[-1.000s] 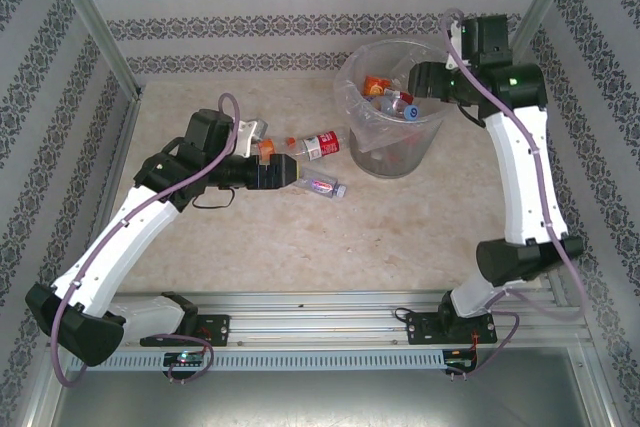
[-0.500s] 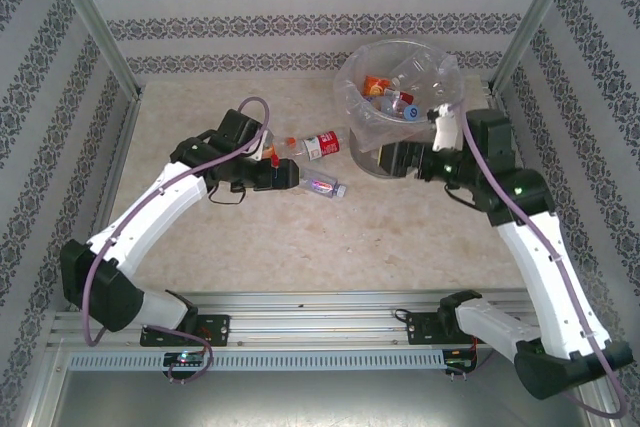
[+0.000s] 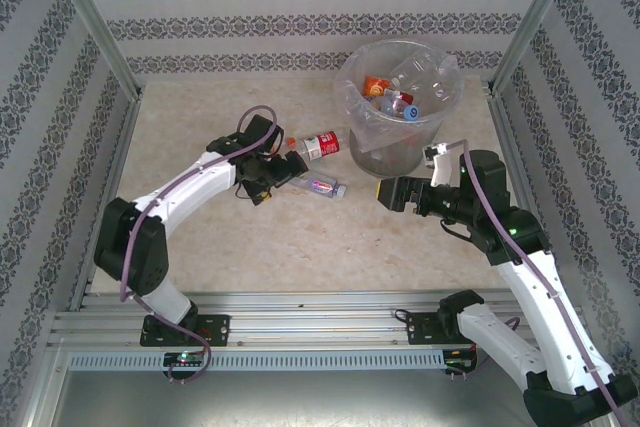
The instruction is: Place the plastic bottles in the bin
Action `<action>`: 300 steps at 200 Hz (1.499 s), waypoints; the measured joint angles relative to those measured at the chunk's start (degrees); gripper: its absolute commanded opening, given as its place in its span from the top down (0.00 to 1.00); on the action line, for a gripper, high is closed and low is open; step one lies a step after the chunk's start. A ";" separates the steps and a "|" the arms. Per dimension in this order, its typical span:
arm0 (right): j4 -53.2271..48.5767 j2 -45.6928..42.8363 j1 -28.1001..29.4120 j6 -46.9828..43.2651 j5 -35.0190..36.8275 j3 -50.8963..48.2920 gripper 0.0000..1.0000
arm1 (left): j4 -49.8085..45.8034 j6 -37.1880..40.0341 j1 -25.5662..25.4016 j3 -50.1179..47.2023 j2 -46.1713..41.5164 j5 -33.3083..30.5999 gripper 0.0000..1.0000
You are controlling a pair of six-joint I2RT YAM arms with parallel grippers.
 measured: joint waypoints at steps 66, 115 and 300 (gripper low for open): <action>0.11 -1.07 0.37 0.04 0.83 -1.75 0.02 | 11.47 -13.81 0.00 -0.44 7.34 -0.81 0.01; -0.07 -1.84 0.72 0.04 1.09 -2.34 0.02 | 15.67 -18.16 0.00 -0.44 13.16 -2.25 0.12; -0.04 2.36 2.95 -0.15 -2.84 -3.39 0.02 | 23.17 -8.07 0.57 -3.13 10.88 1.68 0.44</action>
